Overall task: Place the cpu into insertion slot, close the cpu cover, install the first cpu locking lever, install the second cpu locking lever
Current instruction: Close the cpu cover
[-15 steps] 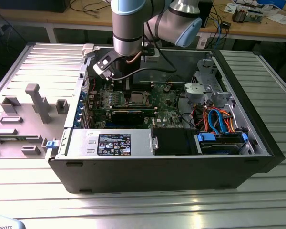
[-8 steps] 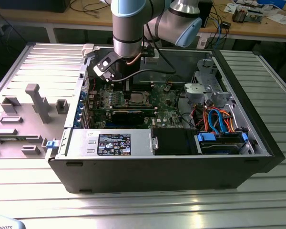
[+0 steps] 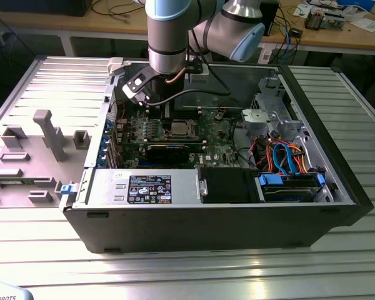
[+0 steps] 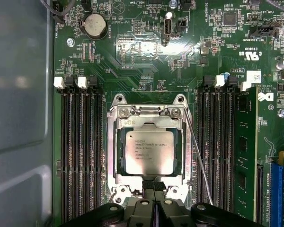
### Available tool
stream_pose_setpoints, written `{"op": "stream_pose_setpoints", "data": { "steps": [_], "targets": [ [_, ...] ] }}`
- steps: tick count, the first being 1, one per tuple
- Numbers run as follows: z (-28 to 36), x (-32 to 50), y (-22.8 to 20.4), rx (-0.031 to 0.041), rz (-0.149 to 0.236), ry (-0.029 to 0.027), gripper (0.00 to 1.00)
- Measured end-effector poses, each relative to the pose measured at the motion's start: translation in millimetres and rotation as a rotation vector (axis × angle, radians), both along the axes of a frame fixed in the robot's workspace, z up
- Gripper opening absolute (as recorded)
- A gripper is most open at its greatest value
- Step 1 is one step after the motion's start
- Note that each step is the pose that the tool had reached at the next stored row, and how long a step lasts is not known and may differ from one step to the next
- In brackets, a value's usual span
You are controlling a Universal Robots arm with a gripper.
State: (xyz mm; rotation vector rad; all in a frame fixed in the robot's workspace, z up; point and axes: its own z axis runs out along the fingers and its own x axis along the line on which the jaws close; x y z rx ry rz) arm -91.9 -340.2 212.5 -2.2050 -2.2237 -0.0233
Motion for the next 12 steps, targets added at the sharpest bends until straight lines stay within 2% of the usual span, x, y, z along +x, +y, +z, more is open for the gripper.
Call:
{"op": "stream_pose_setpoints", "data": {
  "steps": [8,12],
  "targets": [
    [-0.2,4.3,0.0,-0.0003,0.0,0.0002,0.11],
    [-4.8,4.5,0.1,-0.0002,0.0,0.0001,0.11]
  ]
}}
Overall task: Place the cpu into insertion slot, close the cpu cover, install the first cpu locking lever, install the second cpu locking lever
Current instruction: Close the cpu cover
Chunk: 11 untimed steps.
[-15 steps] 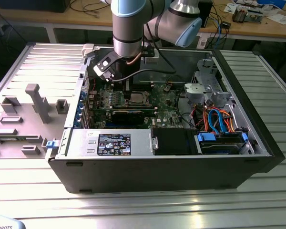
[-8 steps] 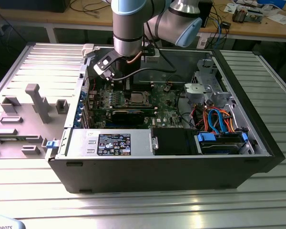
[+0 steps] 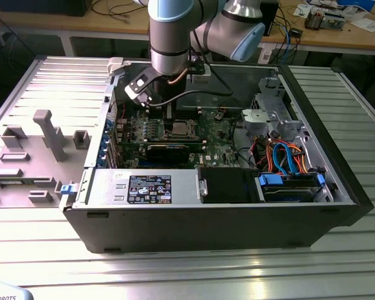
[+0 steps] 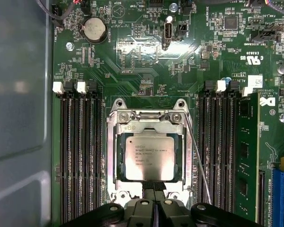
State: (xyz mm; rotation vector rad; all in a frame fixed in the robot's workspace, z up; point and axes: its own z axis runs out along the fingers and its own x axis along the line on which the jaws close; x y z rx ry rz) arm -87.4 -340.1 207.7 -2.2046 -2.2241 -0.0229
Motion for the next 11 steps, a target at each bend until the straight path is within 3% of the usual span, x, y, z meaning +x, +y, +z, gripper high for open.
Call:
{"op": "stream_pose_setpoints", "data": {
  "steps": [3,6,11],
  "targets": [
    [-0.3,0.0,0.0,0.0,0.0,0.0002,0.11],
    [9.7,0.0,0.0,0.0002,0.0,0.0001,0.11],
    [10.2,0.0,0.0,0.0,0.0,0.0001,0.11]
  ]
}}
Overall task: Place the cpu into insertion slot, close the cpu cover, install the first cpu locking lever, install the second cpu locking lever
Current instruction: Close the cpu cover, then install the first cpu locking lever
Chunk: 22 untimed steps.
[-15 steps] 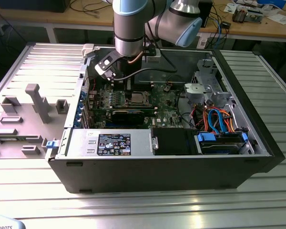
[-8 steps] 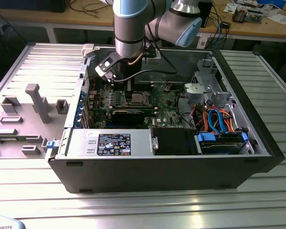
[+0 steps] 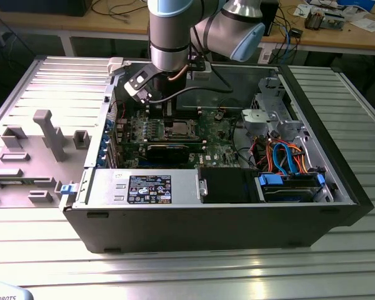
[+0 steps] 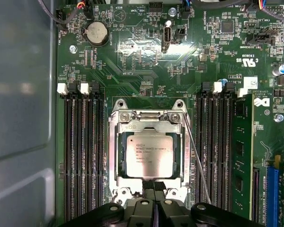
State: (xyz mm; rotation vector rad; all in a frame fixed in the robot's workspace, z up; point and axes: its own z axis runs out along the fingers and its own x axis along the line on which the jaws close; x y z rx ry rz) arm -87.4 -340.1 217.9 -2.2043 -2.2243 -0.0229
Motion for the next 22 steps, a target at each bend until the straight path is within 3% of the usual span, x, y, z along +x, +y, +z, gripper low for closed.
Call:
{"op": "stream_pose_setpoints", "data": {
  "steps": [6,13,22],
  "targets": [
    [0.0,4.0,0.0,0.0,0.0,0.0,0.11],
    [-0.1,20.8,0.0,-0.0001,0.0,0.0001,0.11],
    [-0.2,22.3,0.0,0.0005,0.0,-0.0001,0.11]
  ]
}}
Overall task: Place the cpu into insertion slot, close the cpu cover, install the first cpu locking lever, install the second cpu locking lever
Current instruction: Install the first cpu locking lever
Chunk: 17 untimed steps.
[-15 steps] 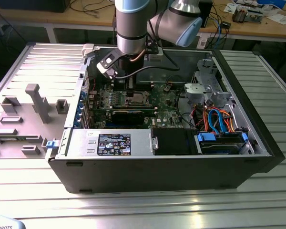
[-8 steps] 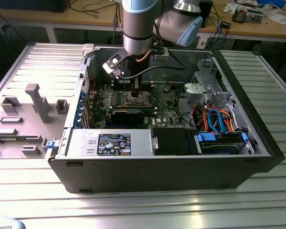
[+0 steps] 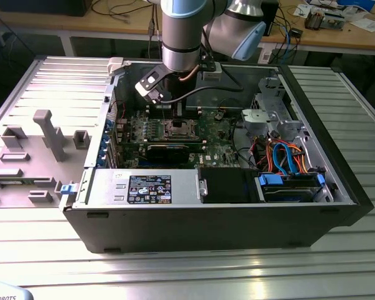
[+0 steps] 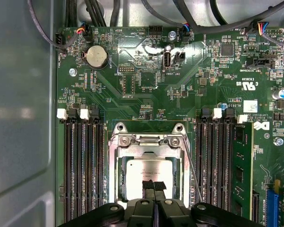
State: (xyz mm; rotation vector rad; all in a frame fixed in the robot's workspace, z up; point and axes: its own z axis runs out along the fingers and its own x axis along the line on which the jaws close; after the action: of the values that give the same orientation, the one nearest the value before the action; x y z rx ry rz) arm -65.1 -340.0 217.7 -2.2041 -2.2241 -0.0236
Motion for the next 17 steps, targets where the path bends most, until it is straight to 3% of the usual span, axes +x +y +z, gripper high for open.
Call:
{"op": "stream_pose_setpoints", "data": {
  "steps": [17],
  "targets": [
    [7.2,0.0,0.0,0.0022,0.0,0.0001,0.11]
  ]
}}
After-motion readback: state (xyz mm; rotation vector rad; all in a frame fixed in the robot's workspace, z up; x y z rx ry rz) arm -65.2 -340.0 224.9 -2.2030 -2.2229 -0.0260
